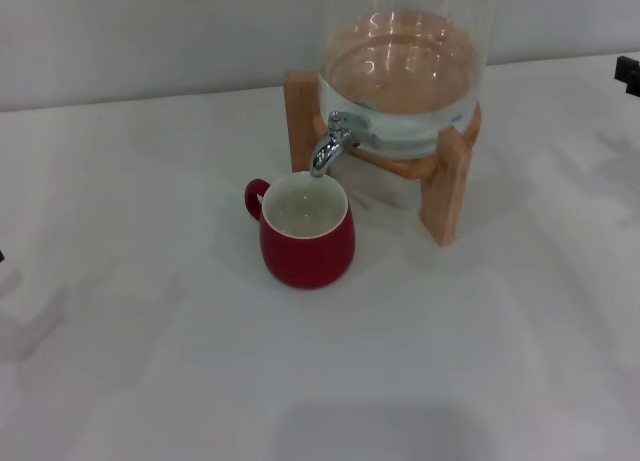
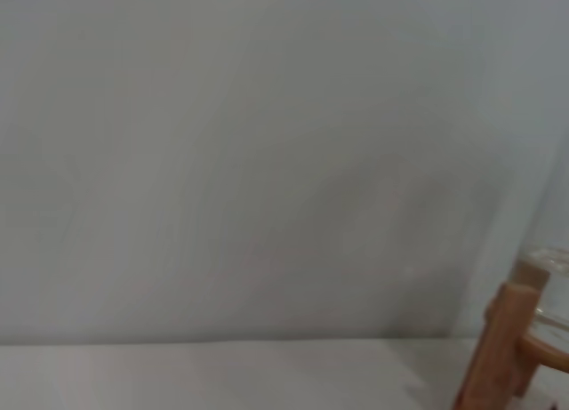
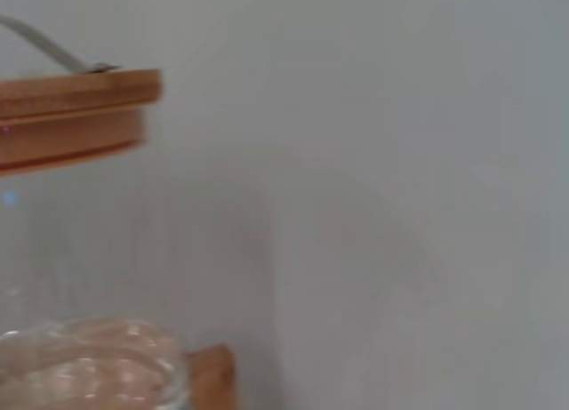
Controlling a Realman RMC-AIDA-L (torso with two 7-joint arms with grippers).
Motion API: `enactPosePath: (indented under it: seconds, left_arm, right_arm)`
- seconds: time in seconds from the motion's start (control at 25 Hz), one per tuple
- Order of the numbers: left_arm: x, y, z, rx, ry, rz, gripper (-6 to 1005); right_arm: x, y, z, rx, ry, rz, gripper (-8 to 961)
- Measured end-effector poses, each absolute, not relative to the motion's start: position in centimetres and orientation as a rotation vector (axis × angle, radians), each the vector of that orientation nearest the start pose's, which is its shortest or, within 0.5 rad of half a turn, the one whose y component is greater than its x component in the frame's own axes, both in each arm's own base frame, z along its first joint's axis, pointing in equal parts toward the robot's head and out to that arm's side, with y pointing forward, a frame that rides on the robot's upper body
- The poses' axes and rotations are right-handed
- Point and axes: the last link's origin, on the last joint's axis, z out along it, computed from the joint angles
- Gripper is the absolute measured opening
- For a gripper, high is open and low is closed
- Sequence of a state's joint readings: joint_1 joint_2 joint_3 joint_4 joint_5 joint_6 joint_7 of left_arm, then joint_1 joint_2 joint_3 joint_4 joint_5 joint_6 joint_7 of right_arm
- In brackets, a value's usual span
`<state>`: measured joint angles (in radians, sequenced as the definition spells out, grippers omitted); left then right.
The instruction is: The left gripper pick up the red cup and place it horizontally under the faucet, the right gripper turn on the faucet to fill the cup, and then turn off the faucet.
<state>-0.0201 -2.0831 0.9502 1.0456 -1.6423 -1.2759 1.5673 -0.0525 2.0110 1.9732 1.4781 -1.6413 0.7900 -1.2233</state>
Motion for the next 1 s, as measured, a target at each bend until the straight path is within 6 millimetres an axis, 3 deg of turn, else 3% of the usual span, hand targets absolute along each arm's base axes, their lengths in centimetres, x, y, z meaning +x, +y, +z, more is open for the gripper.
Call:
enactPosePath:
  seconds: [0.2,0.32,0.64,1.0]
  left_arm:
    - [-32.4,26.1,8.5,-2.069,-0.804,-0.886,745]
    - [-32.2,24.9,9.5,-2.012,-0.691,-1.016,749]
    - [-32.8,23.1,10.1,-1.892,-0.572,-1.187,752]
    - [-32.5,23.6,9.4,-1.891,-0.586,-1.245,752]
  right_arm:
    - [30.7,31.1,14.5,-1.821,0.808,0.529,719]
    - [31.6,31.3,14.4,-1.805,0.841,0.534,719]
    - [32.0,31.5,14.5,-1.799,0.843,0.533,719]
    - [32.3,31.6,14.5,-1.795,0.854,0.532,719]
